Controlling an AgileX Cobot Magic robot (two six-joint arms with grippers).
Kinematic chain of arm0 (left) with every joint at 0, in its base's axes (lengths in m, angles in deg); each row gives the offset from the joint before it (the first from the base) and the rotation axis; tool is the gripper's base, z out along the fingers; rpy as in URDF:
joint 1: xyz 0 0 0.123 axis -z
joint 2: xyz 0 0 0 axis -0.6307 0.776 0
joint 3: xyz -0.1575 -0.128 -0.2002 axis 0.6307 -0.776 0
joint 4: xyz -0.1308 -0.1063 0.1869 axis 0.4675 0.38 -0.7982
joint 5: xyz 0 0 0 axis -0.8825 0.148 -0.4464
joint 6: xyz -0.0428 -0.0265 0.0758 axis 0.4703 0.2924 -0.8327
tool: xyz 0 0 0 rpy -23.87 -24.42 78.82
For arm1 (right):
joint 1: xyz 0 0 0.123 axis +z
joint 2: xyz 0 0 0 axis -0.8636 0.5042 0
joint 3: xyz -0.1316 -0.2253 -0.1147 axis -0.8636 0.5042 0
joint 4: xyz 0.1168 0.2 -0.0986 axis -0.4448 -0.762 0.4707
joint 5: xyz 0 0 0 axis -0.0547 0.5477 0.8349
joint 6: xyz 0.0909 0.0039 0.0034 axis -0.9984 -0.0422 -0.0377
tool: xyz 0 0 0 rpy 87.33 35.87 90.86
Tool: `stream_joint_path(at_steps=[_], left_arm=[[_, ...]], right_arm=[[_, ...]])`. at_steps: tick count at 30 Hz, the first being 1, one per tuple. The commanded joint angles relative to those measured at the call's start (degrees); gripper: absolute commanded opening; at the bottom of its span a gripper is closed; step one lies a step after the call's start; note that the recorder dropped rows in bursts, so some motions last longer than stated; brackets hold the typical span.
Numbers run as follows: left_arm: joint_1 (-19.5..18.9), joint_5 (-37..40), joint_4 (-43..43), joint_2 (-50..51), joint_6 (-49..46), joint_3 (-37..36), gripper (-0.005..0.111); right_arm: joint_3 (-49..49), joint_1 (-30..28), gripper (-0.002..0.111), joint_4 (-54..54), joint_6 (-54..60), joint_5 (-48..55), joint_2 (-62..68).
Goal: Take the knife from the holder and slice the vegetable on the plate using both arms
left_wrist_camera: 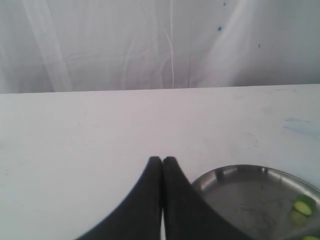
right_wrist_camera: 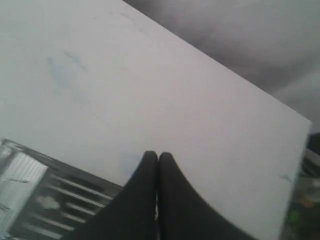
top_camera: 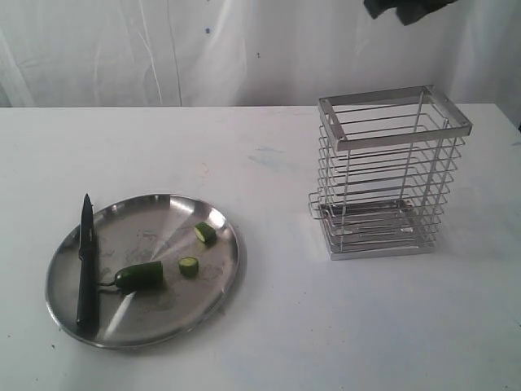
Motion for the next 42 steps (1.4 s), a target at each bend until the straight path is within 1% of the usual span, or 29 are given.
stream_joint_path(at_steps=[1,4,6,7,9,11,13,15,17,22,24,26,30,33,35,39,42], left_arm=[[0.1,-1.6,1.3,-0.3,-0.2,-0.3,0.0],[0.1,-1.7,1.3,-0.3,-0.2,-0.3,0.0],[0.1,-1.2,1.4,-0.3,-1.9,-0.3,0.0],[0.1,-0.7,1.4,-0.3,-2.7,-0.5,0.0],[0.1,1.0,1.4,-0.3,-3.8,-1.3,0.0],[0.1,3.4,1.4,-0.3,-3.8,-2.7,0.0],[0.1,5.5,1.4,-0.3,-3.8,-4.1,0.0],[0.1,6.5,1.4,-0.3,-3.8,-4.9,0.0],[0.1,6.6,1.4,-0.3,-3.8,-5.2,0.0],[0.1,7.3,1.4,-0.3,-3.7,-5.2,0.0],[0.1,7.3,1.4,-0.3,-3.7,-5.2,0.0],[0.1,7.3,1.4,-0.3,-3.7,-5.2,0.0],[0.1,7.3,1.4,-0.3,-3.7,-5.2,0.0],[0.1,7.3,1.4,-0.3,-3.7,-5.2,0.0],[0.1,7.3,1.4,-0.3,-3.7,-5.2,0.0],[0.1,7.3,1.4,-0.3,-3.7,-5.2,0.0],[0.1,7.3,1.4,-0.3,-3.7,-5.2,0.0]], right_arm=[[0.0,-5.9,0.0,11.7,-9.6,0.6,-1.3],[0.0,-11.4,0.0,11.6,-15.8,0.2,-1.4],[0.0,-15.6,0.0,9.2,-16.4,0.6,-1.4],[0.1,-17.3,0.0,7.5,-16.4,0.6,-1.4],[2.1,-21.9,0.0,0.6,-16.8,-1.4,-2.2],[6.2,-26.4,0.0,-8.9,-17.3,-7.9,-4.3],[11.0,-29.6,0.0,-17.4,-15.5,-15.6,-7.1],[16.4,-32.0,0.0,-20.4,-14.3,-21.6,-10.7],[23.3,-33.2,0.0,-20.0,-14.4,-28.0,-14.8],[41.7,-33.6,0.0,-21.1,-13.2,-38.1,-27.3],[48.4,-32.4,0.0,-22.1,-12.4,-40.5,-34.4],[55.2,-30.1,0.0,-22.3,-10.2,-42.9,-42.1],[65.9,-22.9,0.0,-22.3,-5.2,-45.5,-55.3],[70.5,-18.4,0.0,-22.7,-5.2,-45.1,-64.2],[71.8,-16.7,0.0,-22.7,-5.2,-43.4,-70.7],[72.8,-15.8,0.0,-21.8,-5.3,-38.6,-80.6],[73.3,-15.8,0.0,-19.3,-5.3,-30.5,-85.4]])
